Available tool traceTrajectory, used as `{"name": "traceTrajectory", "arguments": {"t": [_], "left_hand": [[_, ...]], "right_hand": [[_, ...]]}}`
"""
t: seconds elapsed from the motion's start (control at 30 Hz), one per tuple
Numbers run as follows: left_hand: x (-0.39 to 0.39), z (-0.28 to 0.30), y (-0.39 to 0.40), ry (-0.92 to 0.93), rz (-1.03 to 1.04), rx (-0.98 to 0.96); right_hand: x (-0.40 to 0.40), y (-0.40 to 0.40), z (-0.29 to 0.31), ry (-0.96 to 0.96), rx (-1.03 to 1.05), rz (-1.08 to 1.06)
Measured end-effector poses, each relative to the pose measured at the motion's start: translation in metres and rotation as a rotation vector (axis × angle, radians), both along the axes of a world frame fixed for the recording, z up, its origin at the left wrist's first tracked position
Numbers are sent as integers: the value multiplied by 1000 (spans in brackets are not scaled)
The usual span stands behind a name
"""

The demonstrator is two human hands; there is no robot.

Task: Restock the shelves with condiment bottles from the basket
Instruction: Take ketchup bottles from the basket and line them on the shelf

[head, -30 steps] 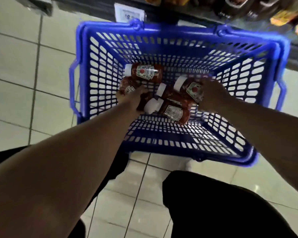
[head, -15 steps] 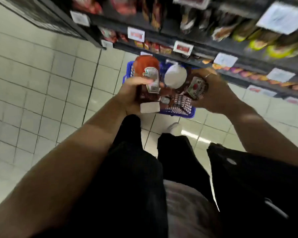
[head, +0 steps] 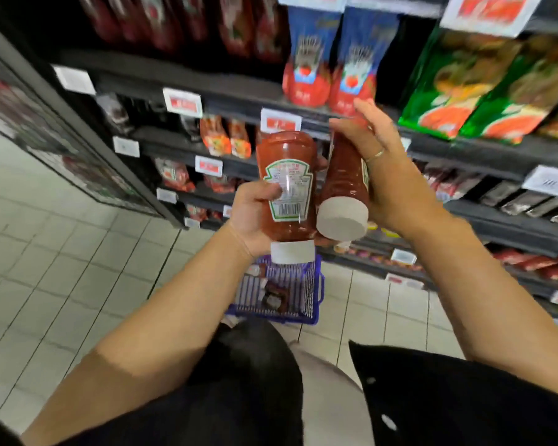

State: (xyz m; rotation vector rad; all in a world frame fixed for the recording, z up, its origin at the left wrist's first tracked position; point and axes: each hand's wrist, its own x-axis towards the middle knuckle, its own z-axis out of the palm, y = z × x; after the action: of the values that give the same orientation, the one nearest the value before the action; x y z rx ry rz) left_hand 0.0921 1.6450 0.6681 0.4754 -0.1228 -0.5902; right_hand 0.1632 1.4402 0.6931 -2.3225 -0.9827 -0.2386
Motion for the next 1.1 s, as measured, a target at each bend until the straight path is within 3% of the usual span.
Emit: {"name": "traceTrajectory", "arguments": {"t": [0.07,0.13,0.27,0.37,0.57,0.67,0.8,1.1], "left_hand": [[11,25,-1,-106,24,68],[22,46,0,-178,7,102],[42,83,4,-226,-17,120],[57,115,5,-334,-46,233],[102,166,25,-476,-155,465],[126,181,37,-586,-228,542],[157,193,51,-594,-198,520],[223,225,59,-675,279,758]], "right_hand": [[15,-7,25,5,-32,7],[21,-7,49,68,80,-14],[22,1,89,245,621,-175],[27,12,118,222,618,-361],[38,29,147,431,822,-347],[44,40,153,453,1028,-397],[53,44,171,460,1278,-352],[114,25,192,347,1101,-400]]}}
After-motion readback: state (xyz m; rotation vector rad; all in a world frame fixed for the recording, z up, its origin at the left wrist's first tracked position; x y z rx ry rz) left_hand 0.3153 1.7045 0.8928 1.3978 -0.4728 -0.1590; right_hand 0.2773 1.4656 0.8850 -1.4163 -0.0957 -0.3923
